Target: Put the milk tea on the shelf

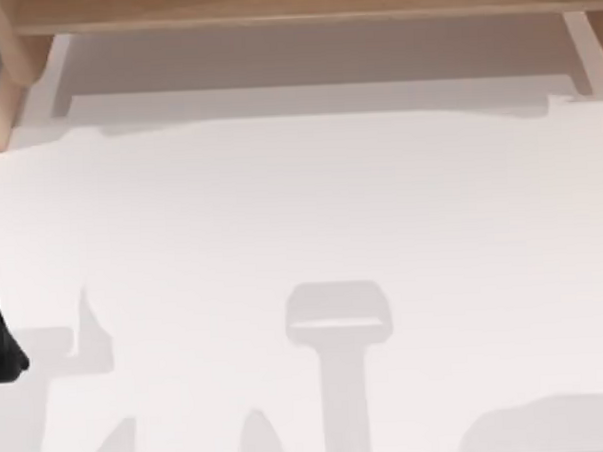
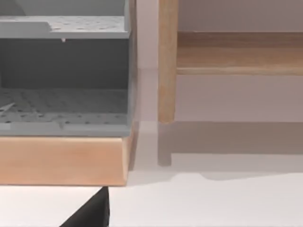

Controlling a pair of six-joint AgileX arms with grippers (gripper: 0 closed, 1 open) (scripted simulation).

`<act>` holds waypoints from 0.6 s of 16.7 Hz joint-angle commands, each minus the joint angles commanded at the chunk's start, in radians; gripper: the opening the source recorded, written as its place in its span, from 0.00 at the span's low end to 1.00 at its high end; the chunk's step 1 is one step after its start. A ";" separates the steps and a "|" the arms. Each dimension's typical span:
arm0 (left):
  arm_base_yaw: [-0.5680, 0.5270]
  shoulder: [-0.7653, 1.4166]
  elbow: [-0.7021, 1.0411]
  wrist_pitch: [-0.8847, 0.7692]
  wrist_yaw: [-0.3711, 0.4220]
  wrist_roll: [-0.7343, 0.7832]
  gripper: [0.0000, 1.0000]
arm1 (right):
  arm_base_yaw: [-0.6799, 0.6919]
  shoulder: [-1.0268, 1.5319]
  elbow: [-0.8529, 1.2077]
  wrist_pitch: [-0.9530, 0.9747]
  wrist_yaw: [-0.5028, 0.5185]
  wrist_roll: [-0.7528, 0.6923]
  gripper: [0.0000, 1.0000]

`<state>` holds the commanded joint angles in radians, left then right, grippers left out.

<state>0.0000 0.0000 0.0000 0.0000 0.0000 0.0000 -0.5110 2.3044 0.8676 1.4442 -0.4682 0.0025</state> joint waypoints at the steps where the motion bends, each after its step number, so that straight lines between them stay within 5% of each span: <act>1: 0.000 0.000 0.000 0.000 0.000 0.000 1.00 | 0.000 0.000 0.000 0.000 0.000 0.000 0.00; 10: 0.000 0.000 0.000 0.000 0.000 0.000 1.00 | -0.003 -0.037 -0.004 -0.031 -0.001 0.003 0.00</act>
<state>0.0000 0.0000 0.0000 0.0000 0.0000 0.0000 -0.5135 2.2671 0.8638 1.4132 -0.4689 0.0054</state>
